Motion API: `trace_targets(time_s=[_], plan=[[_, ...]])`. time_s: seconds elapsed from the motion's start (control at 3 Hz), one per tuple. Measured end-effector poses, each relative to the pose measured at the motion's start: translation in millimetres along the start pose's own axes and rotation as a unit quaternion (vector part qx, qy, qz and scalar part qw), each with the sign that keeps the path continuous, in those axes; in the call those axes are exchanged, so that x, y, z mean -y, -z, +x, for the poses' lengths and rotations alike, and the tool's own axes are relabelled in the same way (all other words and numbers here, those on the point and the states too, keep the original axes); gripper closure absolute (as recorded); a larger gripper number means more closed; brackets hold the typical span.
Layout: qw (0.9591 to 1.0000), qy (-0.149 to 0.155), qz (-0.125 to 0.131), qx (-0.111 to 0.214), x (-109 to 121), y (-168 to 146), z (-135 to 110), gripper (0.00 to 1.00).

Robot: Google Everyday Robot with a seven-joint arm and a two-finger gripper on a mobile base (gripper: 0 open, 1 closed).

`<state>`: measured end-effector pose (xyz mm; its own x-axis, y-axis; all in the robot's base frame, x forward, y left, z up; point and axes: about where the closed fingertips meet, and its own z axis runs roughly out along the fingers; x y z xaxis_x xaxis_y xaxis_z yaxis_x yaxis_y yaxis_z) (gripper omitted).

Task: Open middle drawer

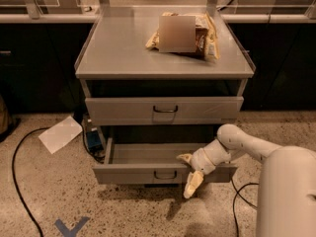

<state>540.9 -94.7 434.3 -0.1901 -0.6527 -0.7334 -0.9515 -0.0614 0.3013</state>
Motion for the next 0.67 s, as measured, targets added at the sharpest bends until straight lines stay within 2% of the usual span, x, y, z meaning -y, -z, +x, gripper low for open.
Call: trace_targets(time_s=[0.33, 0.67], plan=[[0.9991, 0.024, -0.032, 0.015, -39.4, 0.6, -11.9, 0.0], [0.9991, 0.024, -0.032, 0.015, -39.4, 0.5, -11.8, 0.0]])
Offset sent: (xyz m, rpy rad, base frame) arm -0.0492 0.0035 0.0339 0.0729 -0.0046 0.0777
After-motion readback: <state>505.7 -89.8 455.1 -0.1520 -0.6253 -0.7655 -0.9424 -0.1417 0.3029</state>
